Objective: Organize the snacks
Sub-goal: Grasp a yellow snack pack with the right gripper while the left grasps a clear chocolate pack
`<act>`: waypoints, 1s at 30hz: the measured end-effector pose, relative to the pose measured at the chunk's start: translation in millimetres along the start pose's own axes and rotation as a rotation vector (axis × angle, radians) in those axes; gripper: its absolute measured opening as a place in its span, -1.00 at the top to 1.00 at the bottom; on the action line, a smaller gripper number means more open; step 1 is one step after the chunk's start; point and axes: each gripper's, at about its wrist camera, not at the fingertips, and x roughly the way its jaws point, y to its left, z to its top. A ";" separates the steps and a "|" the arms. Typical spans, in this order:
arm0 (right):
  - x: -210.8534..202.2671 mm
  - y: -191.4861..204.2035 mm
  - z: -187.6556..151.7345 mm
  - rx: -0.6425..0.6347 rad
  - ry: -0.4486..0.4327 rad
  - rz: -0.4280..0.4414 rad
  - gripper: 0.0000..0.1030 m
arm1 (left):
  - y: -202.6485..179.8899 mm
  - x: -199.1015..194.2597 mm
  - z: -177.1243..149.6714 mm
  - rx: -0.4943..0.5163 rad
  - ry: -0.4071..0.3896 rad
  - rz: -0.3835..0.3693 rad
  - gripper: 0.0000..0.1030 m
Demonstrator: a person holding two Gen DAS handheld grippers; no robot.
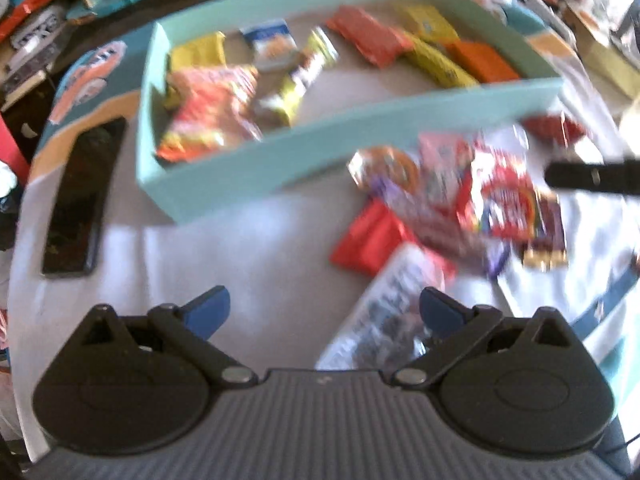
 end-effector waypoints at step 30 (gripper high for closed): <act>5.6 33.6 -17.2 -0.076 0.031 -0.021 0.86 | 10.6 -38.3 -50.3 -0.083 0.055 -0.187 -1.00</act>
